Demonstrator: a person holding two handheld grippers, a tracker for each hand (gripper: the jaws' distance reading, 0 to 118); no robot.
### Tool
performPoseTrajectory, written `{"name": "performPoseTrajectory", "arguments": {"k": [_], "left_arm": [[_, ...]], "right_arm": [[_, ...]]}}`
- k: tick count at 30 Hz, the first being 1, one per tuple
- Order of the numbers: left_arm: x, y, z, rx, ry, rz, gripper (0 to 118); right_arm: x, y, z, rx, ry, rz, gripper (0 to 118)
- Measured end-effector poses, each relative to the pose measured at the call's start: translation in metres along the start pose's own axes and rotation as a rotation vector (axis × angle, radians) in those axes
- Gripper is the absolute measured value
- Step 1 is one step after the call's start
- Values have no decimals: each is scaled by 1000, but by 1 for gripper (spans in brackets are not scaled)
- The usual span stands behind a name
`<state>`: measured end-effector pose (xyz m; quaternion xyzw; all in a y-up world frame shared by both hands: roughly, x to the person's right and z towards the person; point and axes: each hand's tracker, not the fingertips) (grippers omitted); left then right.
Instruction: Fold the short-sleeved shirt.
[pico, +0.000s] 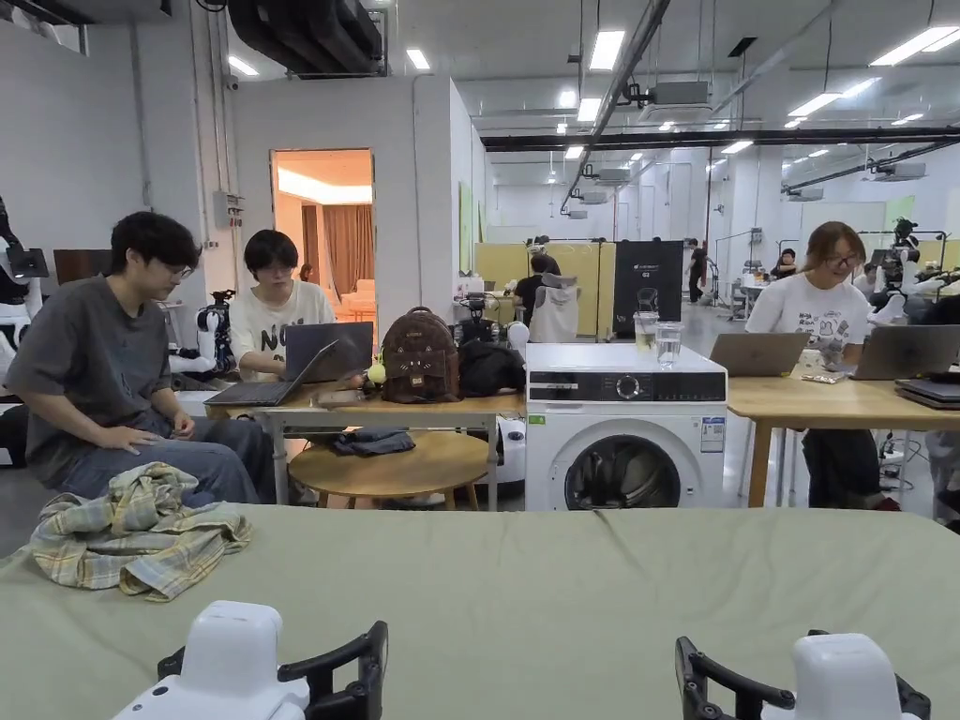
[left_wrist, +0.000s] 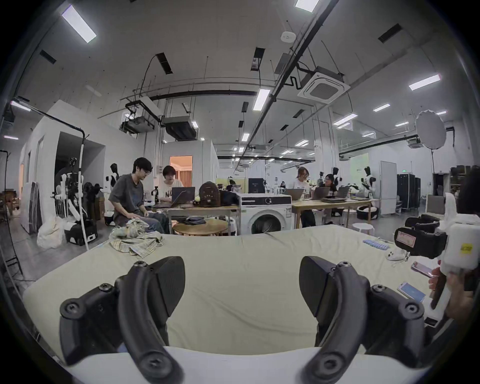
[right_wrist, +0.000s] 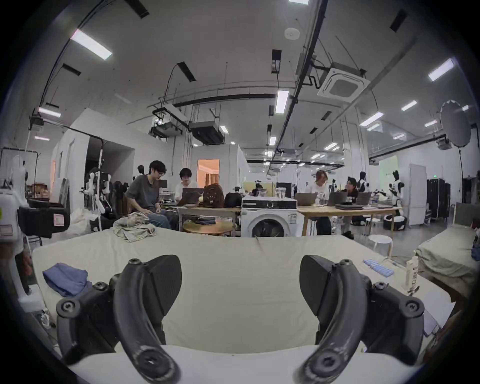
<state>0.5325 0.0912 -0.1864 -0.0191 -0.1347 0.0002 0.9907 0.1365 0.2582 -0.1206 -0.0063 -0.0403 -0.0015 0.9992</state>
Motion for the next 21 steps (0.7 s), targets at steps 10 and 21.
{"name": "performPoseTrajectory", "arguments": {"k": [10,21], "left_arm": [[-4,-20,18,15,-17,-27,91],[-5,6,3,5,-4,12,91]], "right_arm": [[-6,-11,-2,-18,-6,69,94],[-5,-10,-11,-94,-20,-57,94]]}}
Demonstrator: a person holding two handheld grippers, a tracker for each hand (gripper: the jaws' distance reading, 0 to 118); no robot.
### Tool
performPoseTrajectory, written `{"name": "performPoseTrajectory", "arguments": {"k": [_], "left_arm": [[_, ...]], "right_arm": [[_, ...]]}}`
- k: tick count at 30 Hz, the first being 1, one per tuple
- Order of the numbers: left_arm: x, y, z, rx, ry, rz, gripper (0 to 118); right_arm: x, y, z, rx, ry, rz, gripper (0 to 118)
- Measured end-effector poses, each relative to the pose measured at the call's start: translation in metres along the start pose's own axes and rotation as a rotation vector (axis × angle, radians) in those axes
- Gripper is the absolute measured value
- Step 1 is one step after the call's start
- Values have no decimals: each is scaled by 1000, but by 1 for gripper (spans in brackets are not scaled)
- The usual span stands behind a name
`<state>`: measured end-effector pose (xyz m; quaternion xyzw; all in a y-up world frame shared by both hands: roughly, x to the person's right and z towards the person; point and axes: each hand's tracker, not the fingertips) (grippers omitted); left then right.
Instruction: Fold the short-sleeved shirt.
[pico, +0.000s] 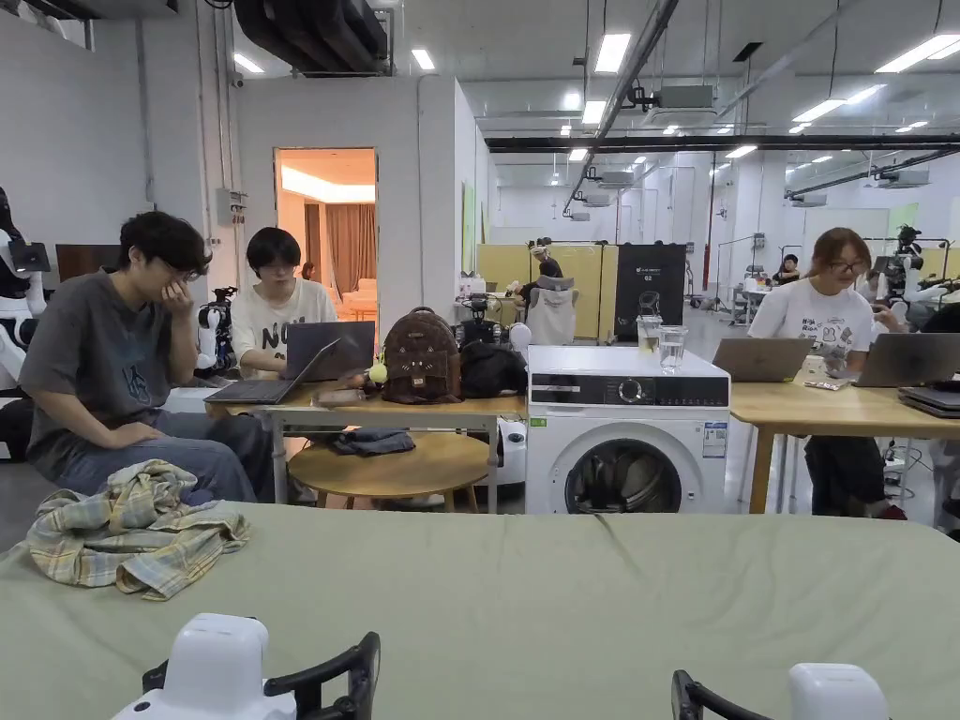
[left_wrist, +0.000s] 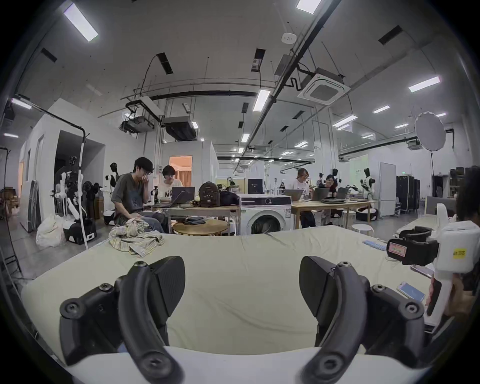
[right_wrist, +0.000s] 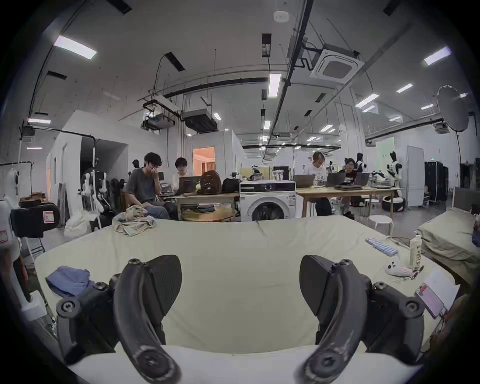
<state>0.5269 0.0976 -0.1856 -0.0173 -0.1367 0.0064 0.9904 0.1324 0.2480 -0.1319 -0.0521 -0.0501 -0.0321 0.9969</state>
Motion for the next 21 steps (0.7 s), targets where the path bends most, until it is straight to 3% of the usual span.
{"name": "performPoseTrajectory", "arguments": {"k": [7,10,13,16,19,21], "left_arm": [[-1,32,-13,7,16,37,91],[-3,32,-16,4,23,37,91],[-4,40,-19,0,28,48,91],[-4,86,-35,20,48,99,91],[-7,166,-71,13,99,200,91],[0,163,-51,-23,77,201,91]], "right_arm": [[4,12,0,-35,33,-62,95],[1,14,3,-13,-35,-54,95],[0,15,4,-6,-44,-65,95],[0,21,0,-126,-65,-141,95],[1,19,-4,-119,-66,-136,95],[0,19,-5,-122,-82,-125,95]]}}
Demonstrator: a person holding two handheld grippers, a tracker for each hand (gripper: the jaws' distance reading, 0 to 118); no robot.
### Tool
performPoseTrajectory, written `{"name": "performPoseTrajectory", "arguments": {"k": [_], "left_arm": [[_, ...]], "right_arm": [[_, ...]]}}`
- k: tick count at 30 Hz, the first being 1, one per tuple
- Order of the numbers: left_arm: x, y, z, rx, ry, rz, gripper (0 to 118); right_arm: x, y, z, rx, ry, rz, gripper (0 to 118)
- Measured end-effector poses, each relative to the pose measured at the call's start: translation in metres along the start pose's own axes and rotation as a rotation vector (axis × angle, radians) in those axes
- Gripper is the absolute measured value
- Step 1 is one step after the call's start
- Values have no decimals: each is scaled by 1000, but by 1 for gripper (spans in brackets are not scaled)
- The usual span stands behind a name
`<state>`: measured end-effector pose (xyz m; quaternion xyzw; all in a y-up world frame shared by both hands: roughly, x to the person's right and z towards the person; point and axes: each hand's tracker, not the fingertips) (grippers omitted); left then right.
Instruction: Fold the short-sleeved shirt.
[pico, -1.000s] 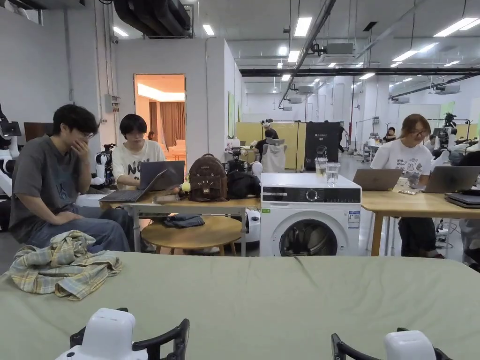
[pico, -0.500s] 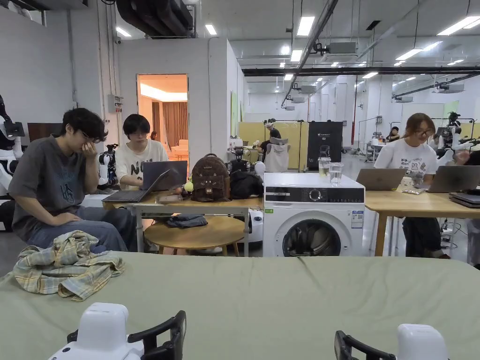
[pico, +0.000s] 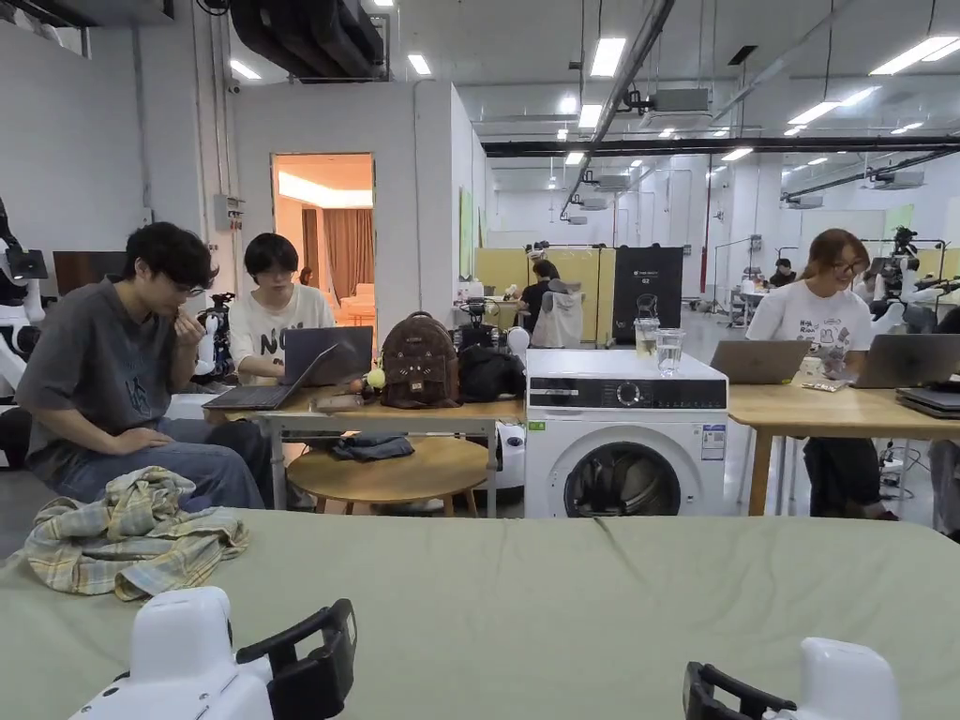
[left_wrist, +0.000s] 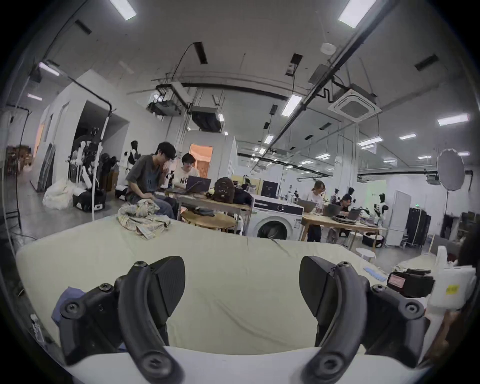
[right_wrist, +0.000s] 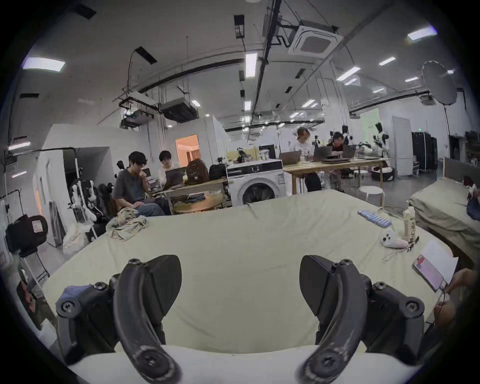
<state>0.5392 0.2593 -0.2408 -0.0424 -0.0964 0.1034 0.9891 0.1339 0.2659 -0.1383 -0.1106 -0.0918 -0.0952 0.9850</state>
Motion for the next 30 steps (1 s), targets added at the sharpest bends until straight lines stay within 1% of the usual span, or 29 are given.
{"name": "performPoseTrajectory", "arguments": {"k": [1,3,5,8,11,14,15,17,18,19,20,23,27,30], "left_arm": [[5,-13,35,-18,-44,-13,91],[4,-22,23,-4,-31,-27,91],[-3,-40,-4,-10,6,-49,91],[-5,-44,-23,-5,32,-52,91],[-3,-50,-14,-55,30,-43,91],[11,-32,7,-83,-1,-3,90],[11,-38,10,-84,-7,-12,84],[5,-58,-10,-90,18,-32,73],[-6,-71,-37,-92,55,-46,71],[-11,-85,-44,-99,66,-61,71],[-10,-86,-48,-98,69,-60,71],[7,-49,-32,-85,41,-3,71],[16,-14,-24,-76,25,43,71],[12,-12,-28,-62,28,42,71]], "right_arm": [[0,0,0,-3,-2,4,95],[-1,-1,0,-6,-2,4,95],[-1,-1,0,-6,-2,4,95],[-2,0,0,-10,-6,6,95],[-3,1,0,-7,-10,17,95],[-3,1,-1,-11,-12,19,95],[-3,1,0,-13,-10,19,95],[-2,-1,0,-15,-8,22,95],[-2,-3,0,-14,-10,23,95],[-2,-3,0,-17,-11,27,95],[-2,-4,-1,-22,-12,28,95],[-2,-6,-3,-35,-6,21,95],[-3,-7,-3,-38,-5,35,95],[-4,-6,-1,-34,-4,50,95]]}}
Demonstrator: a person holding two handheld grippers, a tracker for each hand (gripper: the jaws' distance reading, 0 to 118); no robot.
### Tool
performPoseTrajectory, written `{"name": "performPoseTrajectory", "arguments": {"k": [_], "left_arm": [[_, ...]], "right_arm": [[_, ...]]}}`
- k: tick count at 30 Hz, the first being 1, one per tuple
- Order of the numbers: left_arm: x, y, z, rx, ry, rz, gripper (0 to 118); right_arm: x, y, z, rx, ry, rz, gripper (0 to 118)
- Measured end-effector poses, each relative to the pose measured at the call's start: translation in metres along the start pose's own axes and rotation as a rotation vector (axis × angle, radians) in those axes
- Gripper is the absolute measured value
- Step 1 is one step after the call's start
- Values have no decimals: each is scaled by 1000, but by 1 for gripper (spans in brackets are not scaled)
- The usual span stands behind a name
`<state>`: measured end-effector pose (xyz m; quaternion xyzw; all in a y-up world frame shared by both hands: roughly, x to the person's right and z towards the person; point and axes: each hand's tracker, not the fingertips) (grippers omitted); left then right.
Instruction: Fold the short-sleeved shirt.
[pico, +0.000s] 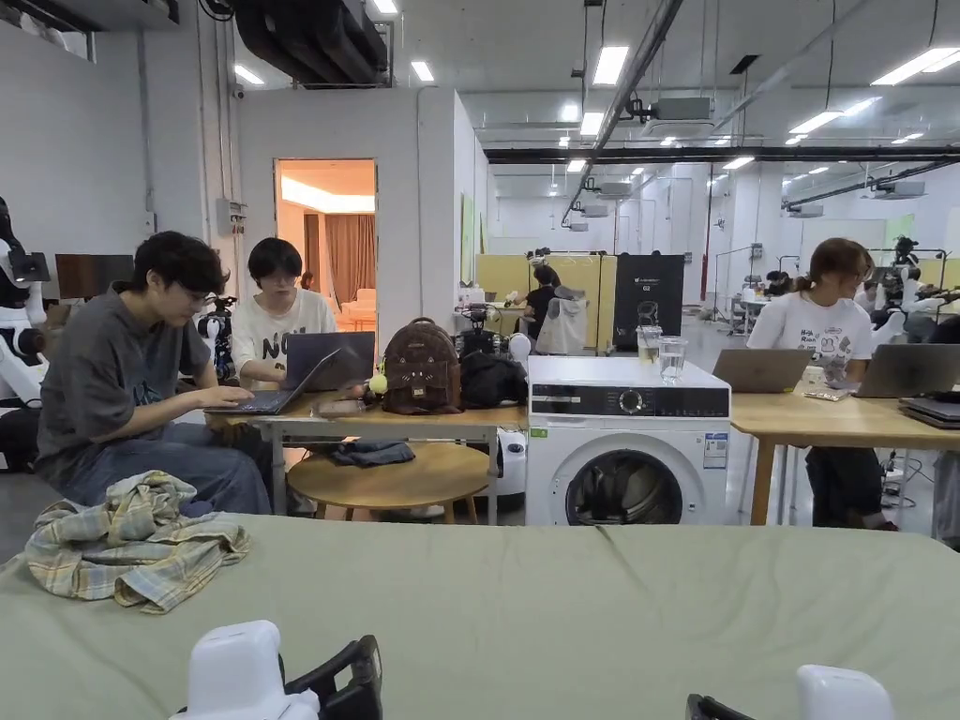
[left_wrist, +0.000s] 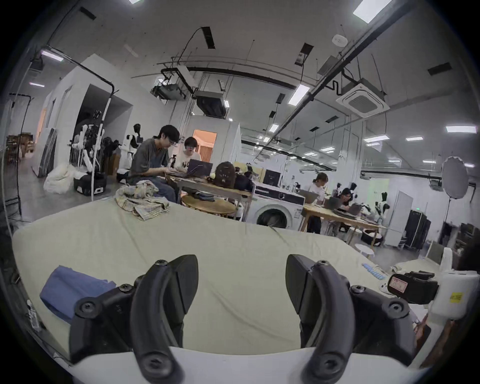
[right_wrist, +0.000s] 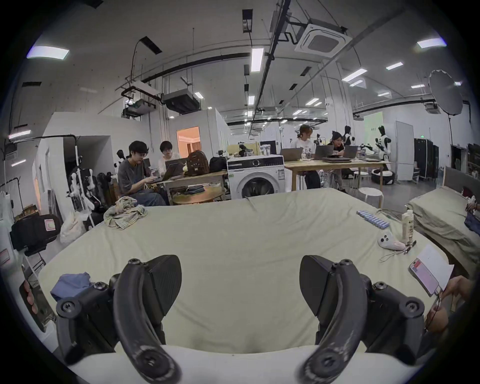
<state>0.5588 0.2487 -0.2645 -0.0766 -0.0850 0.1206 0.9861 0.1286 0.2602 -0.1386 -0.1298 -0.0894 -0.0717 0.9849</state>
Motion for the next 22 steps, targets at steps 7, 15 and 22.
{"name": "performPoseTrajectory", "arguments": {"k": [7,15,22], "left_arm": [[-29,-62,-5,114,-8,-126,72],[-34,-85,15,157,-35,-176,96],[-31,-76,11,142,-20,-172,102]], "right_arm": [[-9,-5,4,51,-67,62,95],[-14,-7,9,82,-88,103,95],[-11,-9,11,74,-83,82,95]]}}
